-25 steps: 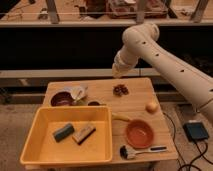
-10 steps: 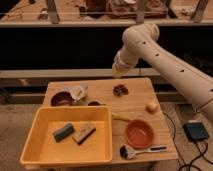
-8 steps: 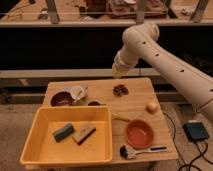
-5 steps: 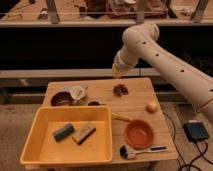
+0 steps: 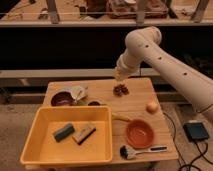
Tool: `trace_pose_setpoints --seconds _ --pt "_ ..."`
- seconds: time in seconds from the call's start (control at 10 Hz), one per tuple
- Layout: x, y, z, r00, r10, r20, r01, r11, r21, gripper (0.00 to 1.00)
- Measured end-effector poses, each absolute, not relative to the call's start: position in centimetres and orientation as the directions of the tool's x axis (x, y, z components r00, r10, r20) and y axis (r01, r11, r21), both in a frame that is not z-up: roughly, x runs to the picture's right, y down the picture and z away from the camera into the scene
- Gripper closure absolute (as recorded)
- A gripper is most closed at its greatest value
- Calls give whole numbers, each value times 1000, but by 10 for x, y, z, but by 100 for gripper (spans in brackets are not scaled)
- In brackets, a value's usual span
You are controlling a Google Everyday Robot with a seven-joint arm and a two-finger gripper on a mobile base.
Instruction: Stack bowls on top of each other
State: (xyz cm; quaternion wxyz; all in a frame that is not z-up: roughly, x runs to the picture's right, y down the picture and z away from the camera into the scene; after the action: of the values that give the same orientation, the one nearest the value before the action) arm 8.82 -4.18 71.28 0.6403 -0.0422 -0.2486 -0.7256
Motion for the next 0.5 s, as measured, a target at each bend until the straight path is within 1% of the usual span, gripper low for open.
trace_pose_setpoints --seconds 0.1,0.2,0.3,0.4,0.5 --pt "95 -21 717 -161 -904 397 952 -36 303 76" --pt "105 14 725 -139 -894 425 954 -6 298 76" --pt "112 33 731 -121 -889 443 956 16 293 76" --pt "118 49 737 -101 -884 457 958 38 285 79" --pt "131 70 744 -59 -879 474 960 81 269 89"
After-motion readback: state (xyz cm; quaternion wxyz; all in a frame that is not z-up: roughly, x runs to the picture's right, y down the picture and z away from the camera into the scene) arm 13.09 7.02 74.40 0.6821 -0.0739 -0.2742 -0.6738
